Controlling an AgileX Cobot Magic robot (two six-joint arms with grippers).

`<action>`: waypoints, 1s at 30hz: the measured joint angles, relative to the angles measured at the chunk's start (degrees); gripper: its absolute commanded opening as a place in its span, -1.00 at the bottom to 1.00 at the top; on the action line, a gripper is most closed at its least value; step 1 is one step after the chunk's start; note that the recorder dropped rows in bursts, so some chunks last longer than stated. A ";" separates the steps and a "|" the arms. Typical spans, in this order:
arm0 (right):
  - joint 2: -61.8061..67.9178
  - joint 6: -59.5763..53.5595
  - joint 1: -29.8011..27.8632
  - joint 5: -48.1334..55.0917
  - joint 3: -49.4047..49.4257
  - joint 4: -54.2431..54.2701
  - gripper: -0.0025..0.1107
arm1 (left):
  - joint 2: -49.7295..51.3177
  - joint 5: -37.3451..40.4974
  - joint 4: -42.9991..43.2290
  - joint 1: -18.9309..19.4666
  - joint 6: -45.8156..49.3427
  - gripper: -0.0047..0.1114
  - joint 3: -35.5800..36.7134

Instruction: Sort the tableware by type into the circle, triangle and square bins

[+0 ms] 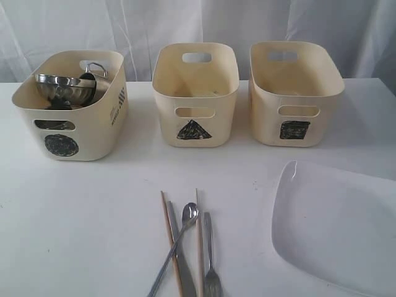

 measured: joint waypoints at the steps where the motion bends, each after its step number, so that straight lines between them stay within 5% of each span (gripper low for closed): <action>1: 0.00 0.00 0.00 0.00 0.00 0.00 -0.96 | -0.13 -0.12 0.46 0.00 -1.10 -0.92 1.24; 9: 0.00 0.00 0.00 0.00 0.00 0.00 -0.96 | -0.36 -14.32 1.33 0.00 -25.86 -0.92 18.14; 15: 0.00 0.00 0.00 0.00 0.00 0.00 -0.96 | -0.49 -19.34 1.21 0.00 -33.68 -0.92 29.30; 23: -0.12 0.00 0.00 0.00 0.00 0.00 -0.96 | -0.48 -22.90 -1.73 2.28 -32.64 -0.92 31.23; 30: -0.12 0.00 0.00 0.00 0.00 0.00 -0.96 | -0.48 -38.62 -1.73 5.08 -22.38 -0.92 31.28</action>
